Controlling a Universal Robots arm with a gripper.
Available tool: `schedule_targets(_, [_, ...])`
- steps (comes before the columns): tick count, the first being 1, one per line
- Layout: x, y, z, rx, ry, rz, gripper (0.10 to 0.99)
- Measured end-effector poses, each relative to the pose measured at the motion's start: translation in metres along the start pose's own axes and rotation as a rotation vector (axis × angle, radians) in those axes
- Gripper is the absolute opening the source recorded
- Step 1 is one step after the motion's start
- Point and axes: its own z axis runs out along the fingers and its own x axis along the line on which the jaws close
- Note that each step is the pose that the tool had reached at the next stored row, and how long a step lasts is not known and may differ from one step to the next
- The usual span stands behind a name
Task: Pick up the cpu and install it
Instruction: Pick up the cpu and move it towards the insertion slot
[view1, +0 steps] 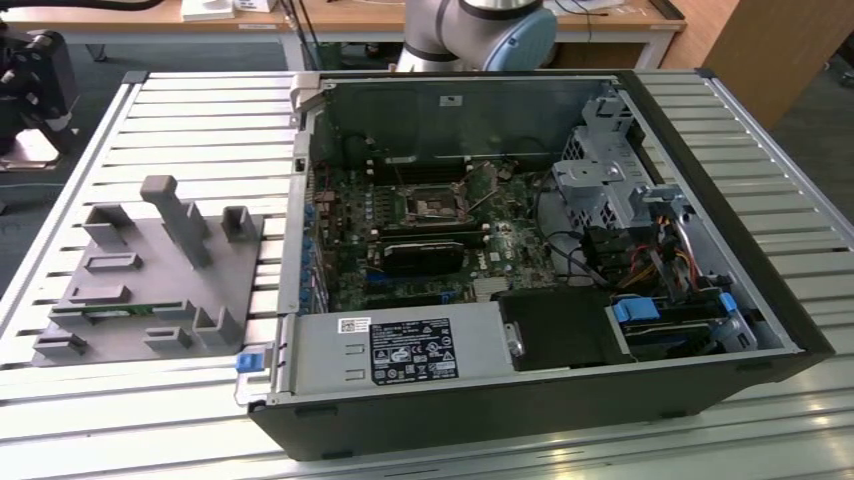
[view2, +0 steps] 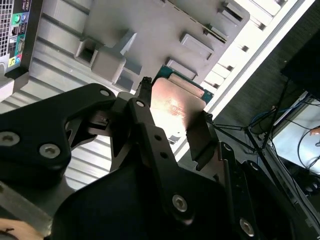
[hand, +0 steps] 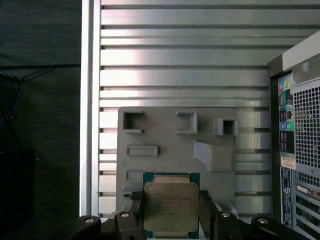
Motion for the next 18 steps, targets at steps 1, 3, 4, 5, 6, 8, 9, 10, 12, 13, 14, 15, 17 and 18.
schedule_targets(1, [-0.0009,0.0,0.0,0.0,0.0,0.0,0.533])
schedule_targets(3, [-0.0033,0.0001,0.0,0.0,0.0,0.0,0.533])
schedule_targets(4, [-0.0044,0.0001,0.0,0.0,0.0,0.0,0.533])
schedule_targets(5, [-0.0055,0.0001,0.0,0.0,0.0,0.0,0.533])
schedule_targets(6, [-0.0066,0.0001,0.0,0.0,0.0,0.0,0.533])
schedule_targets(8, [-0.0086,0.0002,0.0,0.0,0.0,0.0,0.533])
schedule_targets(9, [-0.0098,0.0002,0.0,0.0,0.0,0.0,0.533])
schedule_targets(10, [-0.0109,0.0002,0.0,-0.001,0.0,0.0,0.533])
schedule_targets(12, [-0.0131,0.0003,0.0,-0.001,0.0001,0.0,0.533])
schedule_targets(13, [-0.0141,0.0003,0.0,-0.001,0.0,0.0,0.533])
schedule_targets(14, [-0.0154,0.0003,0.0,-0.001,0.0,0.0,0.533])
schedule_targets(15, [-0.0165,0.0003,0.0,-0.001,0.0,0.0,0.533])
schedule_targets(17, [-0.0188,0.0004,0.0,-0.001,0.0,0.0,0.533])
schedule_targets(18, [-0.0199,0.0004,-0.0001,-0.001,0.0,0.0,0.533])
